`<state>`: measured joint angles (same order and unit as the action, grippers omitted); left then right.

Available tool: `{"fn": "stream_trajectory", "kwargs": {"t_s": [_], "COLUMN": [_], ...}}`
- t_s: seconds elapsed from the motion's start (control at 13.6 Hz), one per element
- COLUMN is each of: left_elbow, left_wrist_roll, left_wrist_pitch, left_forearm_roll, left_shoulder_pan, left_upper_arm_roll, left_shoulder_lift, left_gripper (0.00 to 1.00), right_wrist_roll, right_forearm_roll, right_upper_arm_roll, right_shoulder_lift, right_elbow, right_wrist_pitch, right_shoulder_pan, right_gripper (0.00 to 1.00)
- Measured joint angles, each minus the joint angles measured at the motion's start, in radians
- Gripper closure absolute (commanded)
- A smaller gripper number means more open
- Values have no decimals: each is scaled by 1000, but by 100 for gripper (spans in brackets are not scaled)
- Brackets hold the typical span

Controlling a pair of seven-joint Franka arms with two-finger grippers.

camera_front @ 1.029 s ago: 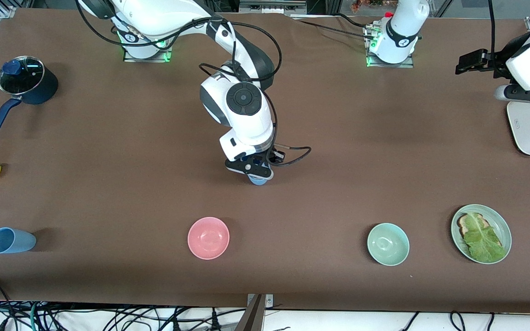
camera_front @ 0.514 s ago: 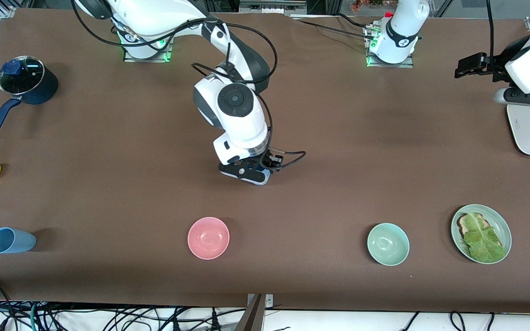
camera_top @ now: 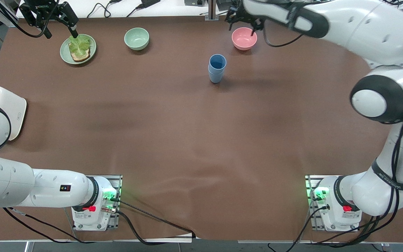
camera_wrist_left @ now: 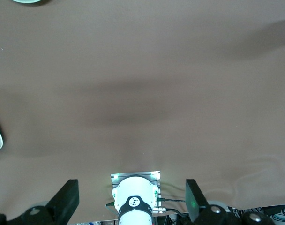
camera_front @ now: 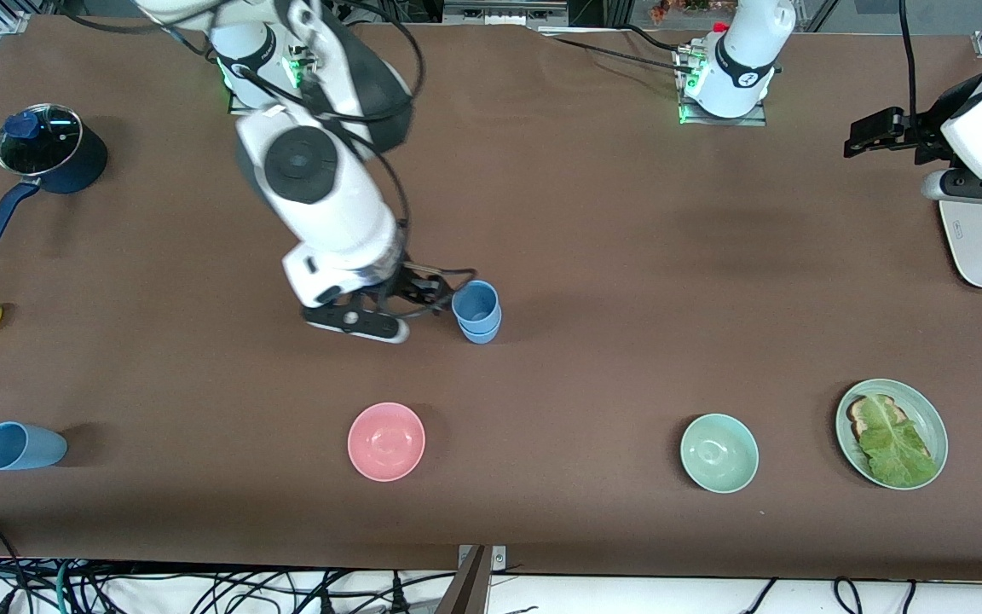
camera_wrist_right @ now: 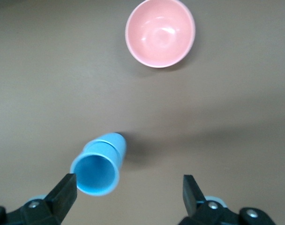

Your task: Stack blue cups with both arms

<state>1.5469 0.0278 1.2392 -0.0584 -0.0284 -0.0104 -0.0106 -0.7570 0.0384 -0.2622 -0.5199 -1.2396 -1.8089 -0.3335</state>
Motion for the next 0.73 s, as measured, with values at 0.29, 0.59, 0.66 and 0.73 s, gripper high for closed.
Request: {"fn": "stream_trajectory", "kwargs": {"t_s": [0.29, 0.59, 0.66, 0.73], "left_elbow": [0, 0, 0, 0], "left_wrist_roll": [0, 0, 0, 0], "left_wrist_pitch": [16, 33, 36, 39], "left_forearm_roll": [0, 0, 0, 0], "left_shoulder_pan": [0, 0, 0, 0], "left_upper_arm_roll": [0, 0, 0, 0], "left_shoulder_lift": [-1, -2, -2, -2], "left_gripper": [0, 0, 0, 0], "right_wrist_roll": [221, 400, 449, 508], "right_forearm_roll": [-69, -70, -70, -70], "right_upper_arm_roll": [-6, 67, 95, 132], "right_shoulder_lift": [209, 377, 414, 447], "right_elbow": [-111, -226, -249, -266], "right_wrist_pitch": [179, 278, 299, 319], "right_shoulder_pan": [130, 178, 186, 192], "right_gripper": [0, 0, 0, 0]}}
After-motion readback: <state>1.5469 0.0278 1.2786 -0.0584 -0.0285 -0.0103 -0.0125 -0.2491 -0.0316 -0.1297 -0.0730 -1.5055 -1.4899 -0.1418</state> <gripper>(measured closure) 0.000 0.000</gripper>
